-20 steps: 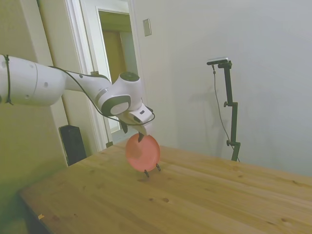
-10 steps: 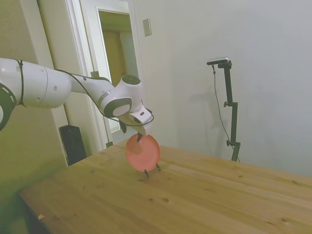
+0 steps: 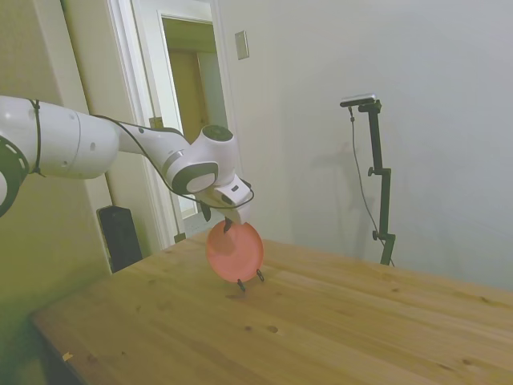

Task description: Unload the plate

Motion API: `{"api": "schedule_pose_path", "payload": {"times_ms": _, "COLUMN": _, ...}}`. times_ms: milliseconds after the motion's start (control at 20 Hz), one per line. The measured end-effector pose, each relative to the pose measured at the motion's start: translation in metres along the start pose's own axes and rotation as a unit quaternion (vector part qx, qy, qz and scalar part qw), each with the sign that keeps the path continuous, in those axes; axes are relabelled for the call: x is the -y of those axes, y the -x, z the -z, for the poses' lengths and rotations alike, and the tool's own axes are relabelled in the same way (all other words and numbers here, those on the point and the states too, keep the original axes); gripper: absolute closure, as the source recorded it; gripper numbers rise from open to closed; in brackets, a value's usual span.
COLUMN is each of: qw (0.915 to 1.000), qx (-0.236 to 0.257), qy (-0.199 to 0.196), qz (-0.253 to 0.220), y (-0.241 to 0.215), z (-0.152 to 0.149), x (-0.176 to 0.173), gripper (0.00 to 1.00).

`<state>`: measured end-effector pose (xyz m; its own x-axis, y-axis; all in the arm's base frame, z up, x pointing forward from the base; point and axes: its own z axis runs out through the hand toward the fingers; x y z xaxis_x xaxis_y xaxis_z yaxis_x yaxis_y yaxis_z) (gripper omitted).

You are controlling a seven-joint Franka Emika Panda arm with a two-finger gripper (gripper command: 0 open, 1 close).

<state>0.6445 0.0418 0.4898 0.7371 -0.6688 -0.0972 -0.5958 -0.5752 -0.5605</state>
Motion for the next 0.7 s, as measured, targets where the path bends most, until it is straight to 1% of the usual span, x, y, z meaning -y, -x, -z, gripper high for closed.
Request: {"api": "schedule_pose_path", "payload": {"times_ms": 700, "qw": 1.0, "qx": 0.002, "qy": 0.002, "qz": 0.001, "y": -0.0058, "z": -0.0053, "x": -0.0061, "gripper": 1.0}}
